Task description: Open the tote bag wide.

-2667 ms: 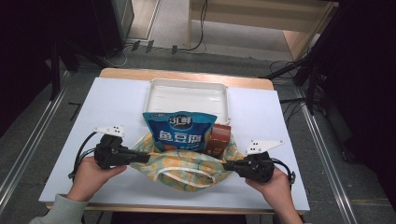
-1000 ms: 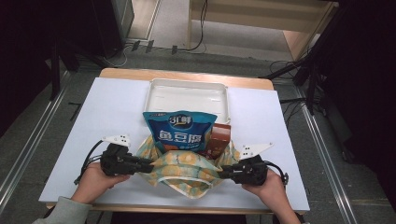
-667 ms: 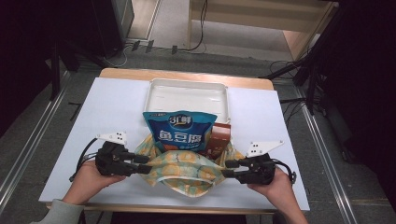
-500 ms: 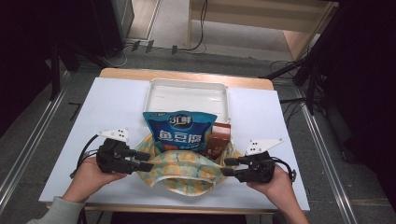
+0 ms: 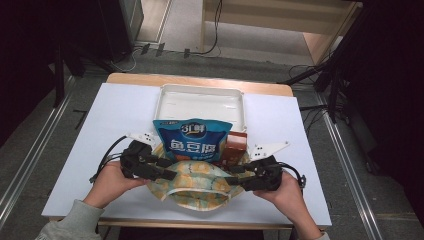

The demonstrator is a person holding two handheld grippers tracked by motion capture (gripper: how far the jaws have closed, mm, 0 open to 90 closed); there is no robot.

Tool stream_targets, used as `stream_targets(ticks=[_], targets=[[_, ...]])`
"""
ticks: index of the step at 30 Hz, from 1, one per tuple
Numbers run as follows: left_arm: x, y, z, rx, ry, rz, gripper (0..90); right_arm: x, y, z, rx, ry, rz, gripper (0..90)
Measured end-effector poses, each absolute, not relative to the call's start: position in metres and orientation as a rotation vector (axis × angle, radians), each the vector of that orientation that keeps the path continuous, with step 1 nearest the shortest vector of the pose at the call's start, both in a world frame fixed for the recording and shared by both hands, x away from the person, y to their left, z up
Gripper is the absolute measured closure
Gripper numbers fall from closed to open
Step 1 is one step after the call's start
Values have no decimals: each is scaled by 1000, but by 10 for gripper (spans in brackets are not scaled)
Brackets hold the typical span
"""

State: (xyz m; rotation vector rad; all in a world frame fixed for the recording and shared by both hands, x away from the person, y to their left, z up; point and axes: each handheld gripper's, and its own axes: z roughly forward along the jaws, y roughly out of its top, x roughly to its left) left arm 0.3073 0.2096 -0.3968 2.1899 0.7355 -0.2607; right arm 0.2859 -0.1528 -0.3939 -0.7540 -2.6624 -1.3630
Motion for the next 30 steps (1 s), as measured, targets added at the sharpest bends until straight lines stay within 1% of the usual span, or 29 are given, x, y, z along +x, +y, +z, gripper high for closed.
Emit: stream_targets(ticks=[2,4,6,8,11,13,20,24,30], targets=[[307,210,-398,2191,725,-268,514,285,-148,-397,-747,-2665,-1349,628],[304,210,-400,2187,706,-259,634,286,-145,-399,-751,-2655,-1340,708],[302,210,-400,2186,703,-272,724,286,-144,-401,-765,-2642,-1328,802],[301,211,-398,2187,694,-259,816,285,-143,-401,-762,-2644,-1321,870],[299,212,-398,2184,684,-259,885,282,-141,-402,-741,-2651,-1316,895],[297,214,-397,2181,669,-252,898,280,-142,-401,-728,-2650,-1326,897],[285,219,-393,2166,643,-246,895,273,-143,-400,-683,-2656,-1346,894],[281,225,-403,2134,660,-285,893,270,-144,-404,-679,-2626,-1372,884],[280,224,-412,2139,667,-287,891,268,-142,-415,-675,-2631,-1345,886]])
